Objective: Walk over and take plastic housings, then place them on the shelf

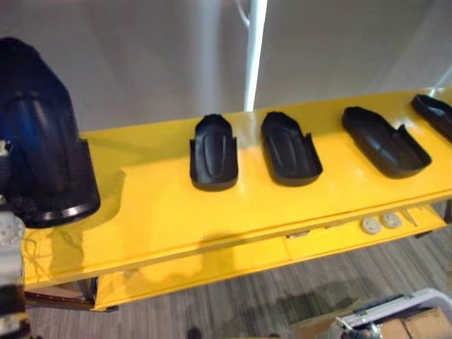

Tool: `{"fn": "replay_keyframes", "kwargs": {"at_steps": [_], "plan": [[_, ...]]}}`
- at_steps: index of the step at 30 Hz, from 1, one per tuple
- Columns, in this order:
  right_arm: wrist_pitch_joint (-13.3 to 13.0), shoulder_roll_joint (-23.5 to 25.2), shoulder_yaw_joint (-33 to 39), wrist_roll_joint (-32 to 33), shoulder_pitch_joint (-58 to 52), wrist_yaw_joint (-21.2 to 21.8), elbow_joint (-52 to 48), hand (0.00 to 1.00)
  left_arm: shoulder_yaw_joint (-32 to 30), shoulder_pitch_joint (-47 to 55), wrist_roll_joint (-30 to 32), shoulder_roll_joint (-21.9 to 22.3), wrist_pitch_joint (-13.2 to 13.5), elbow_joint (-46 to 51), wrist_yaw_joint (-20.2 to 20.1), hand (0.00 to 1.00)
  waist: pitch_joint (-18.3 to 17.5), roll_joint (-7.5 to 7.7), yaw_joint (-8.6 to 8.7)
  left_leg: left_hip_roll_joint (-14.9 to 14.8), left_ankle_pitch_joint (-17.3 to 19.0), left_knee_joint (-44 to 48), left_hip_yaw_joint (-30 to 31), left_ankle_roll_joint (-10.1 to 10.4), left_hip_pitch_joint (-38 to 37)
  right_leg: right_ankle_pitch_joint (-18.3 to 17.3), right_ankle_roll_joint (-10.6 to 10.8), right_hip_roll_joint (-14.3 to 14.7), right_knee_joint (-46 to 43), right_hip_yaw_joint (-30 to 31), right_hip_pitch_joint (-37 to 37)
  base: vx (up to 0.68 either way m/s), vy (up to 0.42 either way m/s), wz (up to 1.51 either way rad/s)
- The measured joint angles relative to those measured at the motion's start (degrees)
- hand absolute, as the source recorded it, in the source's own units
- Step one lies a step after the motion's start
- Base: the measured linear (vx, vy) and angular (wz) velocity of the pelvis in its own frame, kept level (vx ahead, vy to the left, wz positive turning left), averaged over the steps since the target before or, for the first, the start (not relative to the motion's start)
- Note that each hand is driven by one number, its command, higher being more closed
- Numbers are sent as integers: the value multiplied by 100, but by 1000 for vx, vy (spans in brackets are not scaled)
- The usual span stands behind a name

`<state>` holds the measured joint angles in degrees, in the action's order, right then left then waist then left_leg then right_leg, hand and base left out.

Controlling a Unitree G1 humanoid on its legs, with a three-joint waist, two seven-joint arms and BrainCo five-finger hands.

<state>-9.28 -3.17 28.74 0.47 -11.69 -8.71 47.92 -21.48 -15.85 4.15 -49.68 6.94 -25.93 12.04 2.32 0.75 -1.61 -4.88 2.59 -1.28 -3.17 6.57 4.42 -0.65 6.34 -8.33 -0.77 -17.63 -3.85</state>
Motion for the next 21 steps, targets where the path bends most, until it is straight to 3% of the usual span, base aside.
{"fn": "replay_keyframes", "kwargs": {"at_steps": [5, 10, 15, 21], "plan": [[-106, -143, -415, 107, 350, 36, 16, 0, 784, -1162, -450, -537, 3, -1159, -370, 100, 494, 89, 52, -57, 0, 191, -28, 0, 294, 60, -71, 46, -62, 56, -261, -56, -12, -5], [-178, -318, -722, 206, 535, 39, 17, 0, 1618, -2078, -1064, -848, -57, -1882, -738, 100, 753, 99, 120, -76, 1, 324, -34, 1, 569, 64, -78, 51, -164, 95, -524, -16, -5, -1], [-238, -404, -1103, 227, 614, 111, -25, 0, 2066, -2703, -1354, -895, -101, -2178, -1045, 100, 958, 82, 127, -98, 2, 397, -46, 3, 679, 56, -91, 64, -219, 120, -632, 0, 0, 0], [-205, -340, -1489, 197, 770, 95, 1, 0, 2461, -2965, -1439, -900, -171, -2376, -1093, 100, 1072, 63, 203, -164, 4, 411, -53, 5, 663, 27, -137, 120, -272, 192, -637, 0, 0, 0]]}}
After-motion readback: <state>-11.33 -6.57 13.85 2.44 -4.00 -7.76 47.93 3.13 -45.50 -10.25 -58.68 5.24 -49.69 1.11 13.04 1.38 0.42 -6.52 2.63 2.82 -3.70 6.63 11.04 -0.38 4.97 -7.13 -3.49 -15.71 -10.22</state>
